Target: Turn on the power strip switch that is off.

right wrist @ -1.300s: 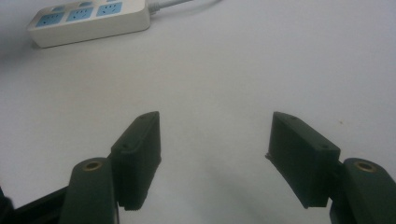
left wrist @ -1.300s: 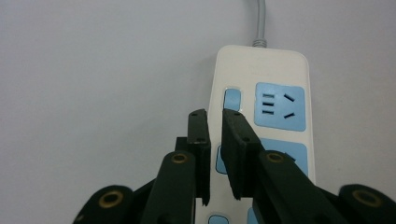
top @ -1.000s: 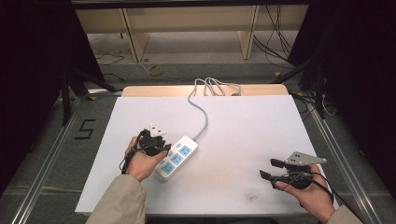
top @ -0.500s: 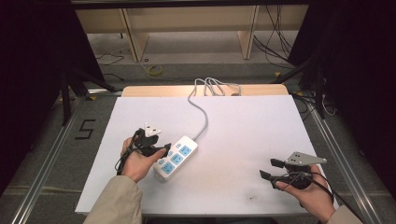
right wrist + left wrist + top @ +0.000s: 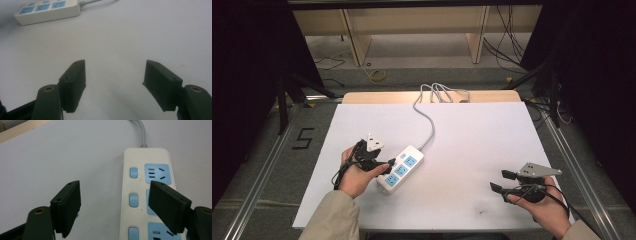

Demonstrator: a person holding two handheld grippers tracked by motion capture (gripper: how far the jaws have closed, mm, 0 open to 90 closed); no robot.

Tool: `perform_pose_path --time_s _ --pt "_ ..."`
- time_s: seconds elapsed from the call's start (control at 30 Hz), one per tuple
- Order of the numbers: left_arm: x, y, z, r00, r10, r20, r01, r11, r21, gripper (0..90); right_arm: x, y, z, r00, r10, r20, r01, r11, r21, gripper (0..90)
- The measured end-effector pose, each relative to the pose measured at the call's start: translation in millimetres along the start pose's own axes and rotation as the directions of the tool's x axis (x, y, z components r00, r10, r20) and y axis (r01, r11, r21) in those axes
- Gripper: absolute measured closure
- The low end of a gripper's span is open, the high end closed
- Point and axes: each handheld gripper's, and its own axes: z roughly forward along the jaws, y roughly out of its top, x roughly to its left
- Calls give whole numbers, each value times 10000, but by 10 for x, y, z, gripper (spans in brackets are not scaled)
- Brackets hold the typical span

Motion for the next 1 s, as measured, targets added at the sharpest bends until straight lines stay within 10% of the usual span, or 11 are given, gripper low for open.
perform_pose_path --time_s 1.0 --pt "-54 -224 -210 9990 275 349 -257 9983 -516 216 3 -3 6 10000 -12 -18 13 10000 40 330"
